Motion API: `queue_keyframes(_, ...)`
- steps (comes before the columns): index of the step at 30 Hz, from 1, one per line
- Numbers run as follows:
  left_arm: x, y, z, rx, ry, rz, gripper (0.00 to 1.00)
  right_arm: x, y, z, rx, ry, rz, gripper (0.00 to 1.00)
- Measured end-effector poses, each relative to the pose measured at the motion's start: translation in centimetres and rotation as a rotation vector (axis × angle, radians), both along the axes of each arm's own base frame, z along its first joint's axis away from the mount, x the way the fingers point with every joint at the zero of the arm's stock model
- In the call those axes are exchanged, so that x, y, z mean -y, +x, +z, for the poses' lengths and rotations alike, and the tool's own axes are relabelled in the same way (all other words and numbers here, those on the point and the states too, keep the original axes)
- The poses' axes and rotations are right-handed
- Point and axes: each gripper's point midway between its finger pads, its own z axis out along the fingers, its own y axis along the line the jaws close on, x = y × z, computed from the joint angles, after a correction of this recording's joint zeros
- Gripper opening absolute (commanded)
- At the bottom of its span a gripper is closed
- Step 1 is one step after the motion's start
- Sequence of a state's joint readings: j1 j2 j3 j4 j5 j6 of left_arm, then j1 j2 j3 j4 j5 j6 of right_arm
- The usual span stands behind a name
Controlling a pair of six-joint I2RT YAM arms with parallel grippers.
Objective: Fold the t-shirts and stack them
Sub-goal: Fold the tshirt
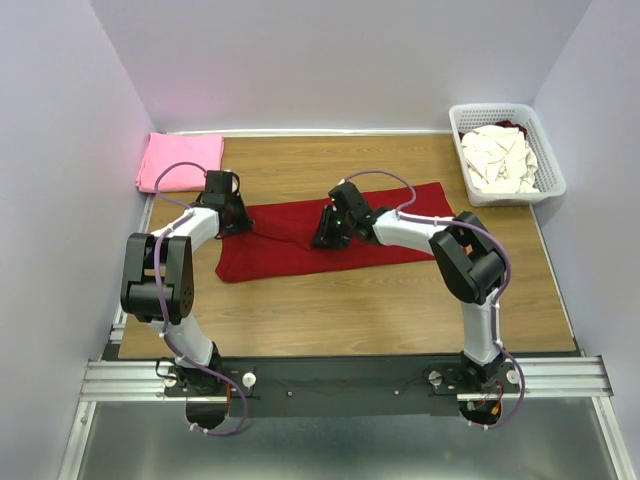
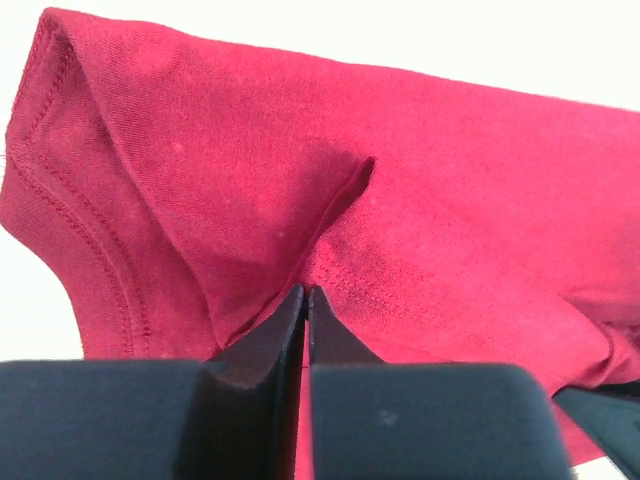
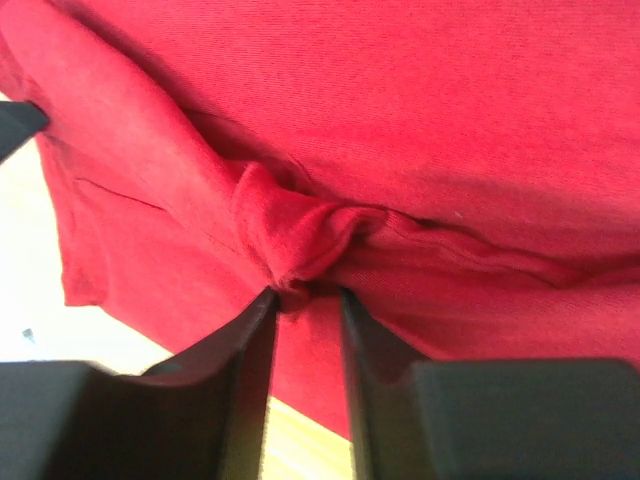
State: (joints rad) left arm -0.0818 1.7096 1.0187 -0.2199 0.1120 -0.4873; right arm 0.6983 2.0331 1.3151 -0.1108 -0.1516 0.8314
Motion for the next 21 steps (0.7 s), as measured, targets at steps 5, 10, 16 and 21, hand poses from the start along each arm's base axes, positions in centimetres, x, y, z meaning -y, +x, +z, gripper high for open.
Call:
queue_keyframes(5, 0.0, 0.2, 1.1, 0.030, 0.000, -0.003, 0.39, 0.7, 0.4, 1.3, 0.049, -0.046, 0.014, 0.44)
queue_keyframes(10, 0.0, 0.5, 5.2, 0.134, 0.005, 0.002, 0.34, 0.0, 1.7, 5.0, 0.150, -0.026, 0.056, 0.43)
queue_keyframes(16, 2.1, 1.2, 8.4, 0.223, 0.004, -0.051, 0.23, -2.3, 1.6, 8.2, 0.213, 0.093, 0.208, 0.43)
queue_keyframes(21, 4.6, 1.7, 5.6, 0.179, -0.030, -0.102, 0.17, -4.2, 1.7, 8.0, 0.225, 0.209, 0.299, 0.43)
